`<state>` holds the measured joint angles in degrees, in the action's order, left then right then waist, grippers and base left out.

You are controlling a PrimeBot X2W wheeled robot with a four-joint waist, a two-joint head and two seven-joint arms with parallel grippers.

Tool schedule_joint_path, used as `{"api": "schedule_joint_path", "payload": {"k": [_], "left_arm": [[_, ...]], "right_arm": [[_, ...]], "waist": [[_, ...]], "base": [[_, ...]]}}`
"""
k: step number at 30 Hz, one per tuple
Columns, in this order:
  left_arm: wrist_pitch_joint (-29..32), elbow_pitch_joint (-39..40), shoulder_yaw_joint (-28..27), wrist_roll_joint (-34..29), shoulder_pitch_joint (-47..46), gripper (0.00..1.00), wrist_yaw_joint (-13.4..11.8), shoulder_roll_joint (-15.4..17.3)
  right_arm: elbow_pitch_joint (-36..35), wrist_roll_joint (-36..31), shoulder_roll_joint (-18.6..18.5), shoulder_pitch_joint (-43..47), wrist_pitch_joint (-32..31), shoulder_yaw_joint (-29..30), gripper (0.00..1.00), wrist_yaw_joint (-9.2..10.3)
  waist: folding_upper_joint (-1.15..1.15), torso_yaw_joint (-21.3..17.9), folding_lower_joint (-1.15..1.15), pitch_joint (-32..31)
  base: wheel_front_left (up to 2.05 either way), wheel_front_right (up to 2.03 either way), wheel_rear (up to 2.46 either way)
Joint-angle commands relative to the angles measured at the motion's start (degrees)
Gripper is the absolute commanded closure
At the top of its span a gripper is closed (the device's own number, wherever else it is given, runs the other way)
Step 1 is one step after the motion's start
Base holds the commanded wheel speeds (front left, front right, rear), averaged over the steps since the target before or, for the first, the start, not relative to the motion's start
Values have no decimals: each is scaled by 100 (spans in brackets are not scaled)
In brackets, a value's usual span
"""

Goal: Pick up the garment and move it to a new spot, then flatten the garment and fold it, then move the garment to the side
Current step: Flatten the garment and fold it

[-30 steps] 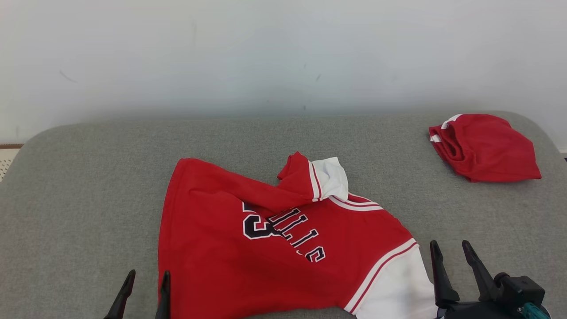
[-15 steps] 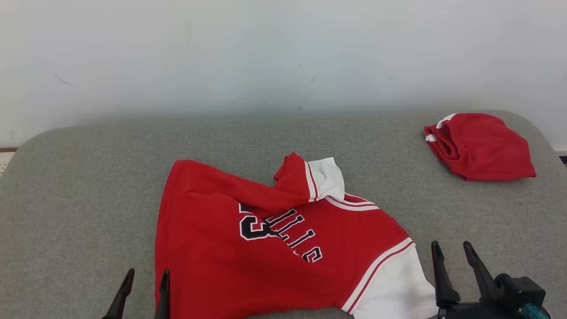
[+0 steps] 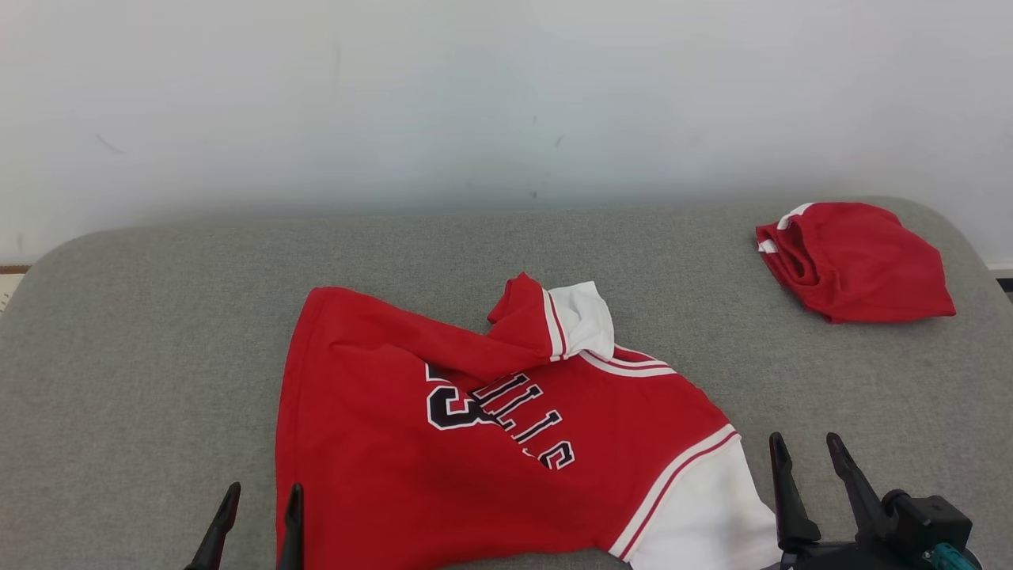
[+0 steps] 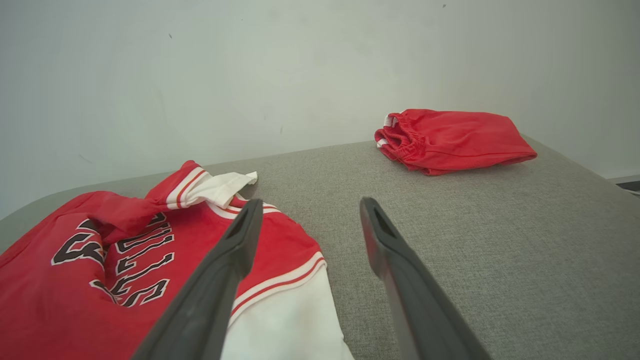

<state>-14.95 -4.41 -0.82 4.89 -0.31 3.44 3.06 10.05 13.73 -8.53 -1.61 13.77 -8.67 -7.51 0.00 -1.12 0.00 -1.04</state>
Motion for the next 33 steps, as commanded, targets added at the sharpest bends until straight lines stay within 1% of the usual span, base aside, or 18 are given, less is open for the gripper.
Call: {"api": "schedule_joint_path", "payload": {"k": [1,20,23,28,33], "left_arm": [[-35,-12,-11,-1,21,0,9,-6],[-35,-34,-7,-8,35,0,3,-12],[-35,-70,47,147,114,0,84,-15],[-35,-286,297,171,281,0,233,-11],[-34,-622,388,255,356,0,296,2]], "right_arm": [[4,-14,8,7,6,1,0,5],[10,-3,-1,33,15,-5,0,5],[72,20,4,60,-65,-33,0,5],[187,-55,-73,72,-215,-29,0,5],[320,-64,-129,119,-415,-52,0,5]], "waist": [[0,-1,0,3],[0,10,0,15],[0,-1,0,-20],[0,19,0,-50],[0,49,0,-39]], "base": [[0,0,0],[0,0,0],[0,0,0],[0,0,0],[0,0,0]]}}
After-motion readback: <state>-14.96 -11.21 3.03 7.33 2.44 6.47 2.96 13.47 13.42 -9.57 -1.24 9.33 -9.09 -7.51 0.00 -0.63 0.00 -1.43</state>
